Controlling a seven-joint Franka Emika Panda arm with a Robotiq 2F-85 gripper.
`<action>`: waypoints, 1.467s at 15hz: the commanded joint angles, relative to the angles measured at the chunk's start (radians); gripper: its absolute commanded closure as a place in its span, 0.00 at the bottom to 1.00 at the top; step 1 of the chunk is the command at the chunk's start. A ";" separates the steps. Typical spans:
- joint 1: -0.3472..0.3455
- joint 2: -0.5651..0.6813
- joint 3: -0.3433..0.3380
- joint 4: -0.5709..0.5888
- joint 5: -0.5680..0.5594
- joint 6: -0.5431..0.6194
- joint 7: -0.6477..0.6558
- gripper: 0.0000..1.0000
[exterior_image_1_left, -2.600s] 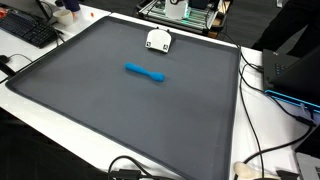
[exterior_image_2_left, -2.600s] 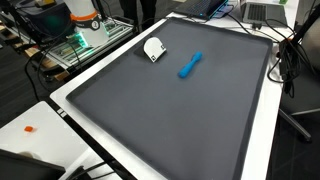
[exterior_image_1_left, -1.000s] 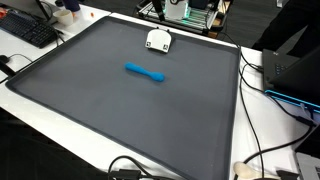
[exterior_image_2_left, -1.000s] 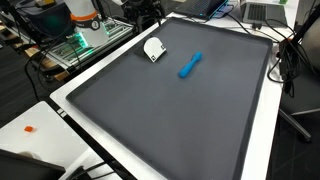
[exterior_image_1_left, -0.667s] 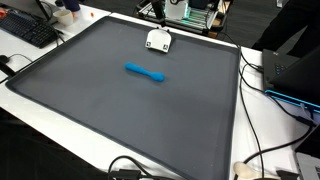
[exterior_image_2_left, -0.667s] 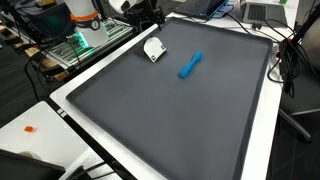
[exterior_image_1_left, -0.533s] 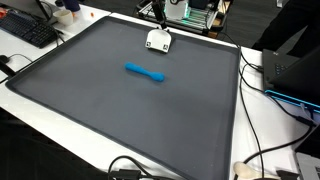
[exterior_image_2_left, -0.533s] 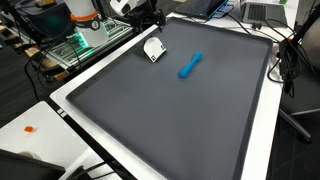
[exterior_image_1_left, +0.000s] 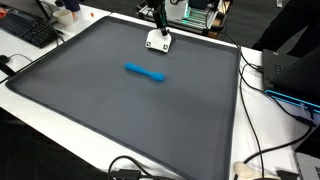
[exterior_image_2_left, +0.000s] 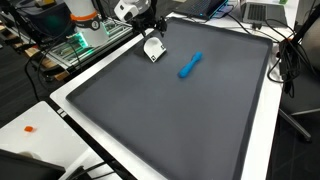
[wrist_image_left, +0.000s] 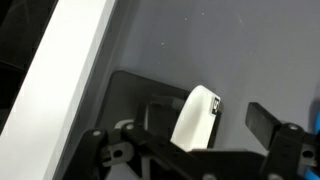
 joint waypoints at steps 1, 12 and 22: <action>0.025 0.025 0.019 -0.012 0.051 0.086 0.007 0.00; 0.054 0.066 0.046 -0.021 0.012 0.272 0.069 0.12; 0.051 0.080 0.043 -0.020 -0.004 0.306 0.112 0.91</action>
